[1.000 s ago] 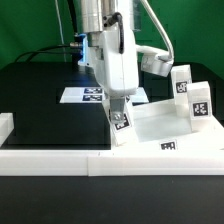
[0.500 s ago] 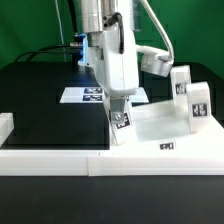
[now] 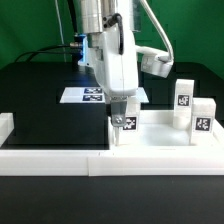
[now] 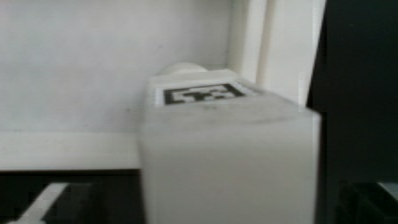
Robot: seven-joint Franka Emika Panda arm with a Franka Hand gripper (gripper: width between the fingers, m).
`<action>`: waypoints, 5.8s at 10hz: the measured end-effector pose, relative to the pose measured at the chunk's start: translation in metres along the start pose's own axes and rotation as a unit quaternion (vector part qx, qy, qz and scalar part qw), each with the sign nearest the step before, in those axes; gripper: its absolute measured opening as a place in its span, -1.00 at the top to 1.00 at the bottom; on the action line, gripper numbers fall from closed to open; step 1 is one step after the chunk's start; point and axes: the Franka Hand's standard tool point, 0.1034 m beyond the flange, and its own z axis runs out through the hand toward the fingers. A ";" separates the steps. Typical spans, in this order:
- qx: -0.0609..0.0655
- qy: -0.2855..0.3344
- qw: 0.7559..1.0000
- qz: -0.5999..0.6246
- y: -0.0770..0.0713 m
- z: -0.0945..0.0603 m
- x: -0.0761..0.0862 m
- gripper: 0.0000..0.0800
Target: Assemble square table
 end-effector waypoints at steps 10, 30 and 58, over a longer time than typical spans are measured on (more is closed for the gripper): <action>-0.042 0.038 0.851 -0.522 -0.008 -0.003 -0.035 -0.62; -0.065 -0.024 0.991 -0.113 -0.008 -0.001 -0.013 0.26; -0.023 -0.007 0.972 -0.233 -0.004 0.001 -0.020 0.27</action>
Offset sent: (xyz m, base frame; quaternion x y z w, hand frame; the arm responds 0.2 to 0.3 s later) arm 0.0000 0.0000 0.0000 0.0000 0.0000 -0.1938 0.9810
